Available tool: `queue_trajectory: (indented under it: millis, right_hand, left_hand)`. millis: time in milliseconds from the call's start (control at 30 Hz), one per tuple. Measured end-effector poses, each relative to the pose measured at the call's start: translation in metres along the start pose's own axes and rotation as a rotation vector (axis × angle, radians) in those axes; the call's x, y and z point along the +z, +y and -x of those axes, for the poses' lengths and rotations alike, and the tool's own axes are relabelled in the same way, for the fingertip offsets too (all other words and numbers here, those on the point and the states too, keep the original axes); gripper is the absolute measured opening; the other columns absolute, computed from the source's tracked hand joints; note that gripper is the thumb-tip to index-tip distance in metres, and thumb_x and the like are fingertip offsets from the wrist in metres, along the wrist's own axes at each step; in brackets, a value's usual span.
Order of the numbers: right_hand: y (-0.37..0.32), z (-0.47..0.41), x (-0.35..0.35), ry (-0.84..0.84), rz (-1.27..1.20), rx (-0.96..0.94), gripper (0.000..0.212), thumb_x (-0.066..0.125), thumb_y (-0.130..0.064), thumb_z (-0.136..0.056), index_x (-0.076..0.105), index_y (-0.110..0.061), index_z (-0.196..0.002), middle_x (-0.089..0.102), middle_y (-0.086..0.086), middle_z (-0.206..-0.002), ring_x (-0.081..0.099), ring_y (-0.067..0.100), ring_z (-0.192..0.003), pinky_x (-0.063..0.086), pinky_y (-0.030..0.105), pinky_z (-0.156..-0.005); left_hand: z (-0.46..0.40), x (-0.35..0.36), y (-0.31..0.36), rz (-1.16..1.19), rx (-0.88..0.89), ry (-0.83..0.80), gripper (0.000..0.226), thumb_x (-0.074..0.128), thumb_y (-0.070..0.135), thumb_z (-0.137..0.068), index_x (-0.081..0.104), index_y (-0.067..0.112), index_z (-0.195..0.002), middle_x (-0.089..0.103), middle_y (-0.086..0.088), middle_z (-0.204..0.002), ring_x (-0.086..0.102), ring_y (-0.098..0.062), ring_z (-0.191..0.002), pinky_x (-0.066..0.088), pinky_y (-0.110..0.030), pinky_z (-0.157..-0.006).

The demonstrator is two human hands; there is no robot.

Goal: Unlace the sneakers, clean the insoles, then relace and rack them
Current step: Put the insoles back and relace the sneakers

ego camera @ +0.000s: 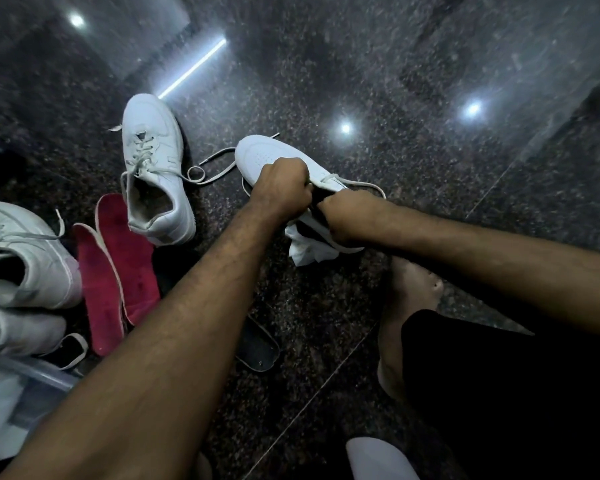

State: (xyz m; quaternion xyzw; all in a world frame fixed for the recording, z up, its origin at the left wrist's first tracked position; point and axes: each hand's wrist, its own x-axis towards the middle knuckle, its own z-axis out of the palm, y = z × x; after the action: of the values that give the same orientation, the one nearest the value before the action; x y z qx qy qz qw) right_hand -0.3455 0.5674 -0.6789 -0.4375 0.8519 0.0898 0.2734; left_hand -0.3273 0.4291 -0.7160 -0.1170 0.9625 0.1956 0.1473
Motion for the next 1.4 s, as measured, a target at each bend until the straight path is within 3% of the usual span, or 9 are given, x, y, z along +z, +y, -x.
queue_trajectory:
  millis: [133,400,700,900,1000,1067,1133,1233,1400]
  right_hand:
    - [-0.003,0.01,0.009,0.184,0.031,0.046,0.023,0.043,-0.013,-0.097,0.062,-0.007,-0.109,0.067,0.013,-0.107,0.063,0.033,-0.098,0.04,0.036,-0.066]
    - [-0.004,0.005,0.024,0.225,0.029,0.037,0.025,0.039,-0.008,-0.099,0.056,-0.004,-0.118,0.063,0.01,-0.108,0.049,0.031,-0.114,0.045,0.041,-0.065]
    - [0.001,-0.008,0.035,0.18,0.063,-0.075,0.022,0.047,-0.009,-0.093,0.066,-0.006,-0.103,0.067,0.013,-0.097,0.05,0.034,-0.102,0.048,0.046,-0.077]
    - [0.013,0.001,-0.021,-0.166,-0.096,-0.161,0.03,0.048,-0.025,-0.1,0.061,-0.008,-0.122,0.063,0.012,-0.12,0.056,0.027,-0.1,0.035,0.029,-0.079]
    - [0.039,0.016,-0.044,-0.27,-0.078,-0.245,0.036,0.052,-0.041,-0.097,0.059,-0.024,-0.128,0.066,0.002,-0.119,0.06,0.021,-0.097,0.046,0.032,-0.084]
    - [0.055,0.03,-0.04,-0.251,0.08,-0.272,0.053,0.046,-0.066,-0.088,0.053,-0.037,-0.131,0.061,-0.007,-0.131,0.057,0.022,-0.116,0.051,0.04,-0.091]
    - [0.065,0.049,-0.026,-0.294,0.24,-0.286,0.077,0.03,-0.081,-0.08,0.037,-0.041,-0.145,0.034,-0.017,-0.155,0.027,0.019,-0.145,0.042,0.043,-0.105]
    - [0.07,0.072,-0.01,-0.219,0.215,-0.281,0.078,0.026,-0.073,-0.09,0.008,-0.037,-0.156,0.001,-0.02,-0.163,-0.006,0.01,-0.151,0.033,0.038,-0.109]
    - [0.065,0.072,0.009,0.013,0.091,-0.277,0.055,0.021,-0.037,-0.099,0.032,-0.03,-0.153,0.031,-0.014,-0.157,0.029,0.013,-0.146,0.041,0.035,-0.102]
  left_hand:
    - [0.003,0.0,-0.001,-0.019,0.037,-0.032,0.033,0.054,0.028,-0.099,0.064,0.001,-0.114,0.048,-0.016,-0.132,0.057,-0.039,-0.106,0.043,-0.043,-0.088]
    - [0.006,0.001,0.003,-0.039,0.087,-0.028,0.035,0.049,0.032,-0.102,0.064,0.001,-0.11,0.042,-0.017,-0.131,0.058,-0.042,-0.096,0.043,-0.045,-0.083]
    - [0.009,0.002,0.004,-0.021,0.086,-0.018,0.034,0.051,0.033,-0.101,0.064,0.003,-0.11,0.045,-0.017,-0.126,0.057,-0.04,-0.097,0.045,-0.046,-0.087]
    - [0.011,0.004,0.008,-0.025,0.029,0.003,0.034,0.048,0.031,-0.102,0.062,0.002,-0.112,0.046,-0.019,-0.122,0.058,-0.044,-0.092,0.043,-0.045,-0.08]
    - [0.015,0.007,0.006,-0.013,0.038,0.039,0.032,0.046,0.029,-0.103,0.061,0.001,-0.11,0.048,-0.019,-0.119,0.057,-0.044,-0.092,0.037,-0.042,-0.074]
    - [0.016,0.01,0.003,0.024,0.059,0.071,0.03,0.047,0.028,-0.102,0.06,0.001,-0.108,0.048,-0.018,-0.117,0.057,-0.043,-0.092,0.037,-0.042,-0.073]
    - [0.018,0.013,0.001,0.071,0.079,0.105,0.029,0.049,0.029,-0.102,0.06,0.003,-0.105,0.048,-0.017,-0.114,0.057,-0.042,-0.09,0.039,-0.043,-0.074]
    - [0.022,0.016,-0.002,0.12,0.11,0.156,0.027,0.052,0.031,-0.1,0.059,0.005,-0.099,0.046,-0.015,-0.112,0.057,-0.039,-0.082,0.041,-0.041,-0.069]
    - [0.027,0.011,0.006,0.008,0.161,0.193,0.027,0.05,0.03,-0.102,0.06,0.005,-0.1,0.045,-0.015,-0.118,0.055,-0.037,-0.073,0.033,-0.038,-0.063]
